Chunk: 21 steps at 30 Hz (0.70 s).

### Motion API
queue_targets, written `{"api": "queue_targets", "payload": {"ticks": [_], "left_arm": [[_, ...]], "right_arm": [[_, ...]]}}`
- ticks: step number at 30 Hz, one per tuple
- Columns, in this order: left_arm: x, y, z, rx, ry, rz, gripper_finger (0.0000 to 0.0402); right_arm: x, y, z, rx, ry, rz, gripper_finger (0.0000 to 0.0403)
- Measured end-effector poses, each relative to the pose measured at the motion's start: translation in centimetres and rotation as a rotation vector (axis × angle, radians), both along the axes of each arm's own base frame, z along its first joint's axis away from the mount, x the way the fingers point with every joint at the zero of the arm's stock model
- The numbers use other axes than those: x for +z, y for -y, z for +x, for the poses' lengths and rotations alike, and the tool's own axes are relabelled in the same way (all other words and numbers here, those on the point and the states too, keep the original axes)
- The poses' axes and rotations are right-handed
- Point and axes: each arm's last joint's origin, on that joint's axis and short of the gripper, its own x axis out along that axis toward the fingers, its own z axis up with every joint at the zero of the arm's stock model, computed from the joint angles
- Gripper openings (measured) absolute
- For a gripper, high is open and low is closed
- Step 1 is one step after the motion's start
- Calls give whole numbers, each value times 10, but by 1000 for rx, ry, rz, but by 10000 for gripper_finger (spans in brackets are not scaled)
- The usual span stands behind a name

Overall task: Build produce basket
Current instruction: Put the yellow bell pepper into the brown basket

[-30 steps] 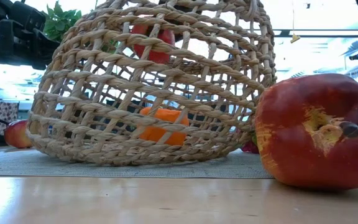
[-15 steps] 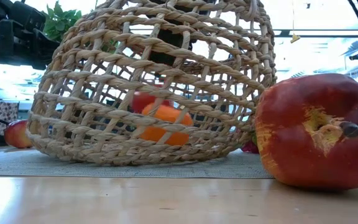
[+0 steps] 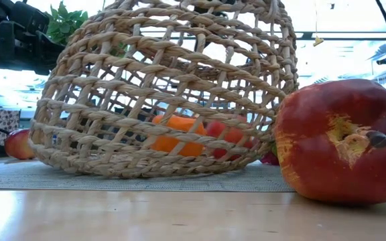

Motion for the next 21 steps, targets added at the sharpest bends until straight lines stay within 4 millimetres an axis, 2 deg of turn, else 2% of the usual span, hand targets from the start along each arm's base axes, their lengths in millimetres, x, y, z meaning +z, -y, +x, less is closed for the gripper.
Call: {"api": "queue_targets", "payload": {"ticks": [6,12,15,18,21], "left_arm": [[0,0,0,0,0,0,160],[0,0,0,0,0,0,160],[0,0,0,0,0,0,160],[0,0,0,0,0,0,160],[0,0,0,0,0,0,160]], "right_arm": [[34,-4,-35,-87,23,-48,360],[59,-11,-84,-282,-39,-55,359],[63,-19,-99,-381,-52,-42,358],[64,-30,-112,-400,-26,-3,358],[55,-40,-127,-448,-46,-9,358]]}}
